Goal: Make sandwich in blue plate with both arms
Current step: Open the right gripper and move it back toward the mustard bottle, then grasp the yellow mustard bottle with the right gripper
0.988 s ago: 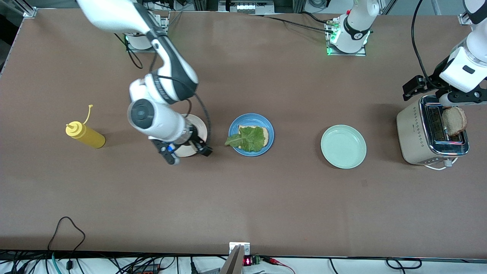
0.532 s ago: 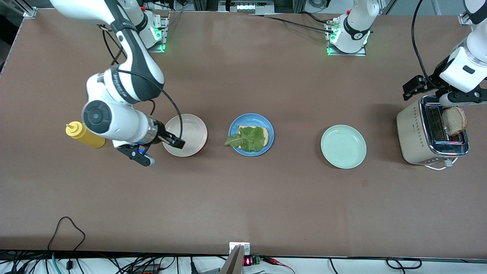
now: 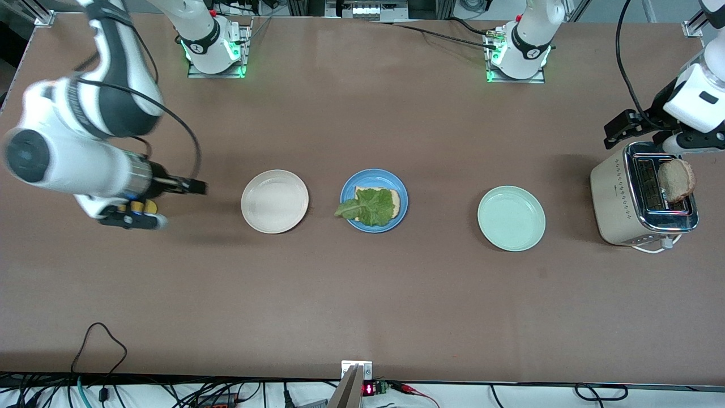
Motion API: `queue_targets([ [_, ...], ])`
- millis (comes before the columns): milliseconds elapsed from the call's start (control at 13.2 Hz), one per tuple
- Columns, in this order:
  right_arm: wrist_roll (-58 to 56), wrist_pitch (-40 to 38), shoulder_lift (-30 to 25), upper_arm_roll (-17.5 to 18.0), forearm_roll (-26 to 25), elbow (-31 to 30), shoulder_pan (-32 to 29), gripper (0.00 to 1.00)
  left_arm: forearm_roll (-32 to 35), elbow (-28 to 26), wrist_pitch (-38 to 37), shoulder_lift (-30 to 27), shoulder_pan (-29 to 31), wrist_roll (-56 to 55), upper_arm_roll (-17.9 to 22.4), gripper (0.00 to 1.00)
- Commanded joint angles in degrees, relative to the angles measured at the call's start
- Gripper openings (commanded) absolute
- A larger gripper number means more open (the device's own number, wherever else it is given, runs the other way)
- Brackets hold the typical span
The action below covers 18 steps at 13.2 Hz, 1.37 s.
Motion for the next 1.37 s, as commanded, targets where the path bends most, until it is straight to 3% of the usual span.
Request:
queue_targets([
  [0, -11.7, 0.7, -8.1, 1.0, -3.4, -8.8, -4.8, 1.0, -1.3, 1.5, 0.8, -0.2, 0.5, 1.2, 0.3, 1.0],
  [304, -31.3, 1.1, -10.9, 1.1, -4.4, -12.0, -12.7, 1.0, -1.4, 1.5, 0.4, 0.9, 0.4, 1.4, -0.3, 1.0],
  [836, -69.8, 7.4, -9.0, 1.1, -3.4, -13.2, -23.2, 1.0, -1.2, 1.5, -0.5, 0.9, 0.3, 2.5, -0.6, 1.0],
  [988, -82.2, 10.6, -7.2, 1.1, 0.6, -13.7, -26.4, 1.0, -1.3, 1.5, -0.3, 0.9, 0.3, 2.4, -0.6, 1.0],
  [1293, -103.8, 13.8, -0.6, 1.1, 13.4, -13.6, -32.6, 1.0, -1.4, 1.6, -0.2, 0.9, 0.3, 2.4, -0.7, 1.0],
])
